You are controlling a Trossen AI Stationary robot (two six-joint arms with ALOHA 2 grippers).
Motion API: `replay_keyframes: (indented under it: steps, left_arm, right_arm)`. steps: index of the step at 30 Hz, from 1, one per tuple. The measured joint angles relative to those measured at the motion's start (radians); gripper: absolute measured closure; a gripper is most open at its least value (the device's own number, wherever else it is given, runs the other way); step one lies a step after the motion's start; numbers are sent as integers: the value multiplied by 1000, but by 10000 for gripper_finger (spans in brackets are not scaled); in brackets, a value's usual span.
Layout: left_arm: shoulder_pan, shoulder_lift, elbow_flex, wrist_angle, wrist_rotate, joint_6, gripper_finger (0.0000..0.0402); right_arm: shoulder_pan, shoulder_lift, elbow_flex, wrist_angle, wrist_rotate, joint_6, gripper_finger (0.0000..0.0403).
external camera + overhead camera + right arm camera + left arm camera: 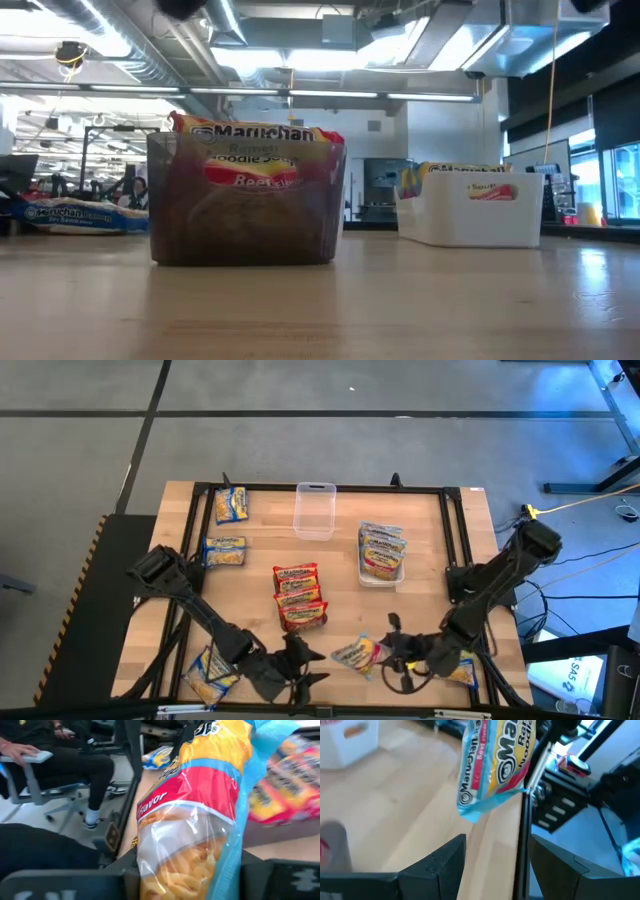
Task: Sort Maruchan noodles
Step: Put the light blue noodle pack into the white bin
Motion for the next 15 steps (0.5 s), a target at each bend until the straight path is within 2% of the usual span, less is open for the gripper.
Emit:
replay_keyframes:
  steps: [8,15]
  left_arm:
    - [54,0,89,-4,28,177,193]
    - [113,0,138,-3,106,186,166]
  right_arm:
    - [46,-149,0,-98,87,-28,298]
    - [51,-185,0,-60,116,-96,298]
